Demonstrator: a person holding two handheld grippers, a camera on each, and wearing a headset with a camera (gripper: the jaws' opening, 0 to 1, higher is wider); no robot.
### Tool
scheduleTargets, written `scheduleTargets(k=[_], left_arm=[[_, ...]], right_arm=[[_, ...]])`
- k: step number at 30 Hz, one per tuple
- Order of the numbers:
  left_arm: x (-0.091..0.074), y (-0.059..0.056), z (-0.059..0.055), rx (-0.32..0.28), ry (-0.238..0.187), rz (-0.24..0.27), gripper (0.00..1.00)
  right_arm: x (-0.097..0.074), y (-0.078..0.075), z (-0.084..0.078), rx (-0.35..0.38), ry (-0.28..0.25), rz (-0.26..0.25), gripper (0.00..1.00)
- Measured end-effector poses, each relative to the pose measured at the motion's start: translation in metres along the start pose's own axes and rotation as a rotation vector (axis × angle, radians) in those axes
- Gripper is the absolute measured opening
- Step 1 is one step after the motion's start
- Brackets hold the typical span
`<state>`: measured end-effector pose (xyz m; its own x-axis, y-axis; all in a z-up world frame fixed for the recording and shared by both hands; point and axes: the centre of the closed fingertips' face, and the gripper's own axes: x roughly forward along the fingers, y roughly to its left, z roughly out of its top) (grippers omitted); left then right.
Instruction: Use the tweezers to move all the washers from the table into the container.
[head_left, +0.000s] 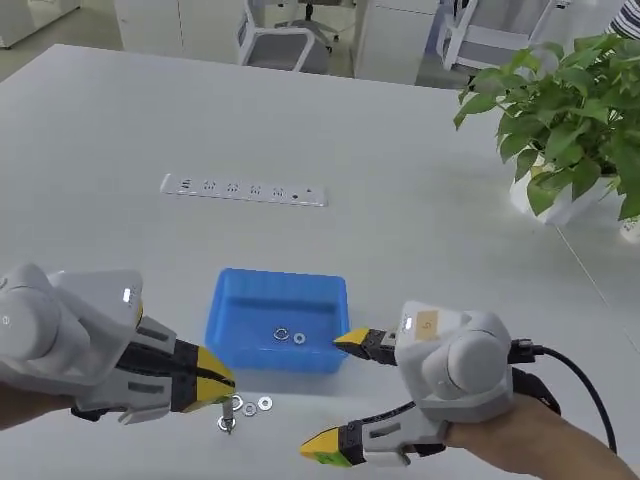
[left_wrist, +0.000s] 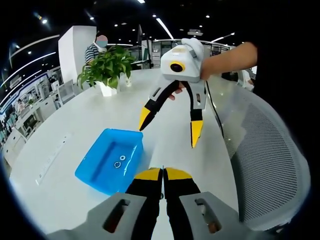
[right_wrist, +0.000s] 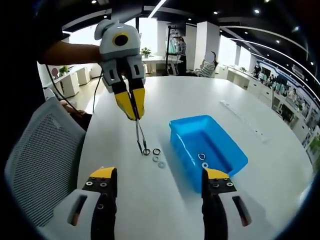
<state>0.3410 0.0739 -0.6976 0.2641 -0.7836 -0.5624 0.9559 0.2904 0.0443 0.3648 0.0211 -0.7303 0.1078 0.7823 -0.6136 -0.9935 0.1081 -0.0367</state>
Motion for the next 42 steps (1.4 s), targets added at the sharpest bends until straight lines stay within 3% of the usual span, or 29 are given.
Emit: scheduleTargets(k=[17, 28, 42], left_arm=[[0.001, 0.002, 0.0, -0.006, 0.0, -0.026, 0.05], [0.0, 0.002, -0.001, -0.008, 0.004, -0.033, 0.05], [0.0, 0.001, -0.001, -0.015, 0.003, -0.036, 0.05]], right_arm=[[0.034, 0.013, 0.014, -0.115, 0.007, 0.111, 0.42], [0.054, 0.021, 0.013, -0.175, 0.039, 0.167, 0.33], [0.076, 0.032, 0.021, -0.203, 0.028, 0.248, 0.2]])
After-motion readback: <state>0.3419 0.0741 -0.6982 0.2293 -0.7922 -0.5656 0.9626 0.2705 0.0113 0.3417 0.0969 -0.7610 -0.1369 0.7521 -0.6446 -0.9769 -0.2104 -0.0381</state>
